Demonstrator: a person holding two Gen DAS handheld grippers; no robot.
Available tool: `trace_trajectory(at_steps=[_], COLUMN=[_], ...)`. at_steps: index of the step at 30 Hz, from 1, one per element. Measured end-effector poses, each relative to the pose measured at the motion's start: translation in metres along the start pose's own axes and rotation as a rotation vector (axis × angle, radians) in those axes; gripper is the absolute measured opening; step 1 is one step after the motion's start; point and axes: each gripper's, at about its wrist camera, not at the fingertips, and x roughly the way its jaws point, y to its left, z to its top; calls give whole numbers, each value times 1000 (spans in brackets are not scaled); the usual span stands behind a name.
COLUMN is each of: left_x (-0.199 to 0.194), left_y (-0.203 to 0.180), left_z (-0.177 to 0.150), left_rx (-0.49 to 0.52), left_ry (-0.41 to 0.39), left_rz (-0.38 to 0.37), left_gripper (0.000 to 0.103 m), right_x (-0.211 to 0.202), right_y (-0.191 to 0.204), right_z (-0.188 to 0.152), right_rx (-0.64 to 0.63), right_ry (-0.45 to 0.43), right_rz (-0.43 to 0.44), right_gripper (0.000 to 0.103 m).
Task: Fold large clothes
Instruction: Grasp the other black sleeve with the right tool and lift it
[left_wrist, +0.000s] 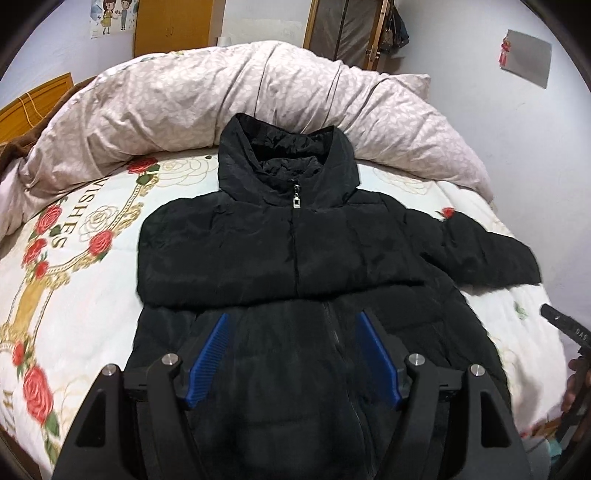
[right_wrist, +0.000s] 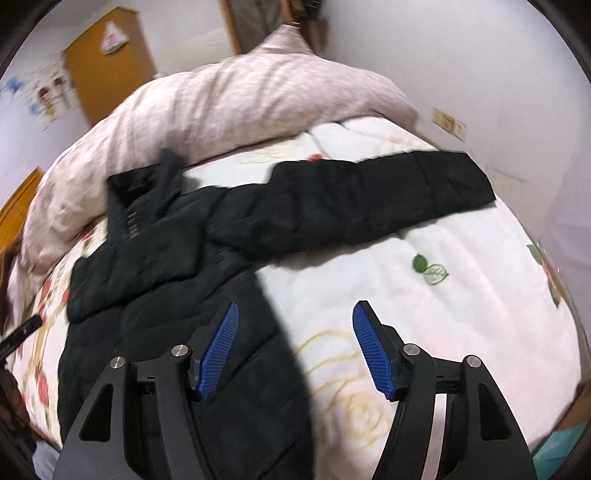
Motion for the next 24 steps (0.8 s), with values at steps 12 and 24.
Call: trace_trajectory(at_steps=[12, 24], left_x=[120, 177], left_y=[16, 20], left_z=[41, 56], left_rx=[-20, -3], left_ry=[29, 1], left_rz=[76, 81], left_gripper=[73, 77], right_x=[107, 141], right_y=[-96, -124], right_z=[50, 94], right_rx=[143, 232], right_ry=[47, -91], right_rz=[-178, -183], right_gripper=[68, 82])
